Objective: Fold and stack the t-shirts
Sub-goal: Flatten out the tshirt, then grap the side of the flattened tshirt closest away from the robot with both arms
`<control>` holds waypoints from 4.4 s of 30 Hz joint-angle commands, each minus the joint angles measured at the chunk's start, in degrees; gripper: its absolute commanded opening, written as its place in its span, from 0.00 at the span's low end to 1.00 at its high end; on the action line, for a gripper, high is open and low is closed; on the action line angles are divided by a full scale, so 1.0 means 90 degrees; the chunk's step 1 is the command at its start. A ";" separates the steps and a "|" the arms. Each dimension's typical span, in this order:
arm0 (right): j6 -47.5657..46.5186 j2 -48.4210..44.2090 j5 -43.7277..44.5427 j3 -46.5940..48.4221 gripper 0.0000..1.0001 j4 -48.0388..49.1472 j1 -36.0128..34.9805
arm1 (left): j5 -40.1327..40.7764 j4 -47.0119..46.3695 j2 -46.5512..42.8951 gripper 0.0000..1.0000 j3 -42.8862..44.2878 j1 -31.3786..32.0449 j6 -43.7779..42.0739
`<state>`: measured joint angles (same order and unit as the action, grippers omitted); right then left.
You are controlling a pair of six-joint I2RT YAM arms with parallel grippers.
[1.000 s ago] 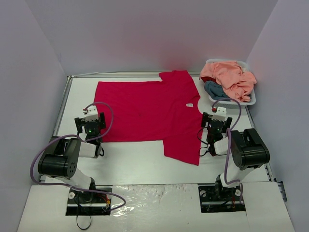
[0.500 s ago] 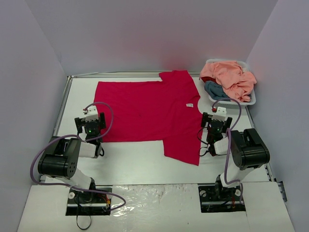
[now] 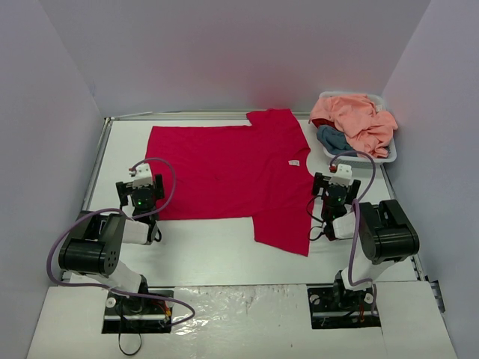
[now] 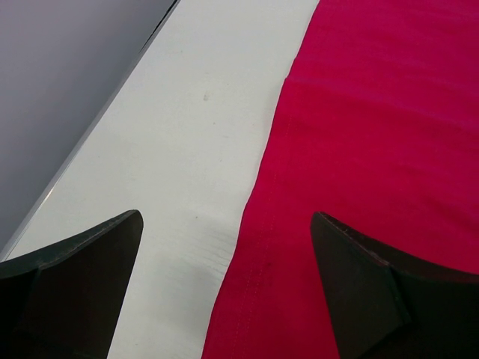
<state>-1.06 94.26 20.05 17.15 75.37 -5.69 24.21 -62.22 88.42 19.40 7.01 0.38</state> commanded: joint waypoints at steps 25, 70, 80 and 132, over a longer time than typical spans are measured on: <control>-0.1200 -0.2309 -0.3790 0.2164 1.00 -0.6679 0.0369 | -0.1322 0.5161 -0.2187 0.94 0.1818 -0.0056 -0.0725; -0.4277 -0.1450 -0.2277 0.4110 0.93 -1.2885 -0.3234 | -0.1274 0.8095 -0.3487 0.94 0.1976 -0.0056 -0.2650; -0.3691 -0.1712 -0.2248 0.4335 0.95 -1.3853 -0.3751 | -0.1225 0.8055 -0.3360 0.94 0.1937 -0.0056 -0.2621; -0.2880 -0.0854 -0.1720 0.3769 0.88 -1.3912 -0.4319 | -0.3052 0.9677 -0.1514 0.63 0.2659 0.0013 -0.4778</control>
<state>-26.48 86.70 4.86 51.42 -45.84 -44.34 -3.11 23.83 74.59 41.67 6.79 -40.60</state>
